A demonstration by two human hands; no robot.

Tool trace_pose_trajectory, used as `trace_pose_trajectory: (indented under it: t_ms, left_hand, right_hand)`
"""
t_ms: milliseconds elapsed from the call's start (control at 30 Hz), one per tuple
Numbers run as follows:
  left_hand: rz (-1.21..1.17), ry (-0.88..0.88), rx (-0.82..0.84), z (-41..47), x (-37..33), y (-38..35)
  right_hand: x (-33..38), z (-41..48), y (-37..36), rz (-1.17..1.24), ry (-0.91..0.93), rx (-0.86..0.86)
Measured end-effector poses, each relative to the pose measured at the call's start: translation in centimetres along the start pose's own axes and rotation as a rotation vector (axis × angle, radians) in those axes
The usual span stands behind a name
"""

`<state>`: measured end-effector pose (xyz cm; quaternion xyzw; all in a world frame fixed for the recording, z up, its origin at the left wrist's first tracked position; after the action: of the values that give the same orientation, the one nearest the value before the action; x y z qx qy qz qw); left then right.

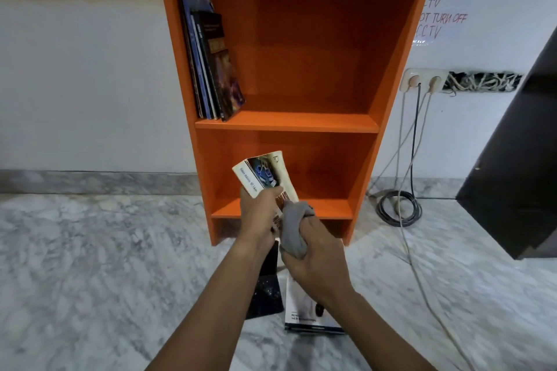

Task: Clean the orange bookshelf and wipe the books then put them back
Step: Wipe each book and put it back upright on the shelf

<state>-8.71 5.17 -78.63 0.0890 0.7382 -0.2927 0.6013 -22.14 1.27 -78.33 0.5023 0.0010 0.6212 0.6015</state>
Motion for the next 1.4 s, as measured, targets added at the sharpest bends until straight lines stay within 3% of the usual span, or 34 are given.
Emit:
trace_pose_trajectory:
  t_ms: [133, 233, 400, 500, 567, 633, 733, 833, 1033, 1200, 1400]
  left_hand:
    - [-0.078, 0.059, 0.123, -0.3, -0.6, -0.8]
    - [-0.163, 0.097, 0.271, -1.4, -1.8, -2.6]
    - [-0.057, 0.111, 0.517, -3.6, -3.1, -4.5]
    - [-0.111, 0.131, 0.607, -4.2, -3.9, -4.8]
    - [-0.143, 0.126, 0.639, -4.3, -4.3, -4.5]
    - [-0.137, 0.108, 0.624, -4.0, -4.4, -3.8]
    - [0.027, 0.09, 0.565, -2.7, -3.5, -2.5]
    - [0.306, 0.048, 0.614, -1.4, -2.2, -1.0]
    - [0.449, -0.057, 0.651, 0.0, -1.7, 1.5]
    - [0.309, -0.334, 0.396, 3.7, -7.8, 2.1]
    - [0.379, -0.551, 0.181, 10.5, -17.0, -0.1]
  right_hand:
    - [2.0, 1.3, 0.1, 0.206, 0.036, 0.089]
    - [2.1, 3.4, 2.4, 0.294, -0.013, 0.002]
    - [-1.0, 6.4, 5.6, 0.554, -0.376, -0.055]
    - [-2.1, 7.7, 6.9, 0.779, -0.505, 0.118]
    - [-2.3, 7.8, 7.4, 0.939, -0.512, 0.252]
    - [-2.8, 7.5, 7.7, 1.031, -0.502, 0.28]
    - [-2.8, 7.5, 8.1, 0.95, -0.429, 0.117]
    - [-1.8, 7.9, 8.9, 0.865, -0.321, -0.025]
    - [-0.3, 10.8, 8.7, 0.82, -0.269, -0.006]
    - [3.0, 17.8, 8.3, 0.743, -0.217, 0.021]
    - [7.3, 28.5, 9.1, 0.431, -0.117, -0.236]
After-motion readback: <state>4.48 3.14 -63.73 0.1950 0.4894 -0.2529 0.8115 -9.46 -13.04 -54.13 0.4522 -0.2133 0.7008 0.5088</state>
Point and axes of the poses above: each hand's wrist, its own z-axis towards the middle knuckle, its own y-axis out of the back of the hand, x = y × z, the point moved 9 cm from there along z, towards the middle knuckle, and after that the axes turned 8 degrees about -y, right-handed, at the moved point
